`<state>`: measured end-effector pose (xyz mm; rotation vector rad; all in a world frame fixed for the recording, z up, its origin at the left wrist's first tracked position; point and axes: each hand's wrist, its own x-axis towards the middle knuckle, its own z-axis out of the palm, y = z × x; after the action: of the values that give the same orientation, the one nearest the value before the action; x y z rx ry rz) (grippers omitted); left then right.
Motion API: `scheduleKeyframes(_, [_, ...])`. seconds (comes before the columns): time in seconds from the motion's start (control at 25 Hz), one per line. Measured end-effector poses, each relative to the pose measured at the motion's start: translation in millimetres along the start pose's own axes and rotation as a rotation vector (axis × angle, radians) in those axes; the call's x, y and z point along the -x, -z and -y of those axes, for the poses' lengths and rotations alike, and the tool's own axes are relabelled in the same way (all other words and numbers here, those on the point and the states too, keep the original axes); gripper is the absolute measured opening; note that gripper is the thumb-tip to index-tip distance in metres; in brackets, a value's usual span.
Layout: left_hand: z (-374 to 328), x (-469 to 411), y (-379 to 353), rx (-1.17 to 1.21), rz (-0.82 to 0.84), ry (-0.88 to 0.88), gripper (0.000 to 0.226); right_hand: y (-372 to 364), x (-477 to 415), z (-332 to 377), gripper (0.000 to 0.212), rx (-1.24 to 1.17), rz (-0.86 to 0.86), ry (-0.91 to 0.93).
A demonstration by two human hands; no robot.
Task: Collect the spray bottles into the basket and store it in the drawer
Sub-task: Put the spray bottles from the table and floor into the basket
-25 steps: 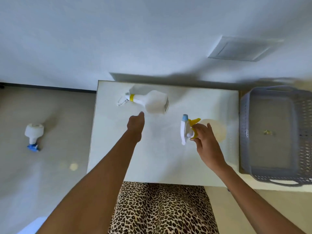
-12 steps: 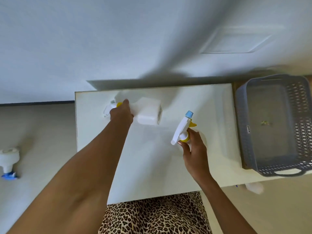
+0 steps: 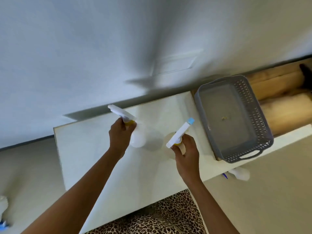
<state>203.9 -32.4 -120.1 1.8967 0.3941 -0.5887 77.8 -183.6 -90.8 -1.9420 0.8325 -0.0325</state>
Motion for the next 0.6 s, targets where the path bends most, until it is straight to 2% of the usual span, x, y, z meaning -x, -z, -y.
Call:
scheduleKeyframes(0.12, [-30.8, 22.2, -34.6, -0.112, 0.123, -0.135, 0.026, 39.2, 3.5, -2.1, 0.028, -0.15, -0.094, -0.053])
scheduleKeyframes(0.24, [-62.0, 44.6, -77.7, -0.275, 0.245, -0.322, 0.035, 88.7, 3.2, -9.7, 0.038, -0.277, -0.221, -0.071])
scheduleKeyframes(0.36, [-93.1, 69.4, -123.1, -0.386, 0.346, -0.482, 0.037, 138.3, -0.7, -25.5, 0.036, -0.353, -0.343, -0.103])
scheduleKeyframes(0.6, [-144.4, 101.8, -240.5, -0.344, 0.423, -0.578, 0.038, 227.7, -31.5, -79.9, 0.039, -0.373, -0.527, -0.218])
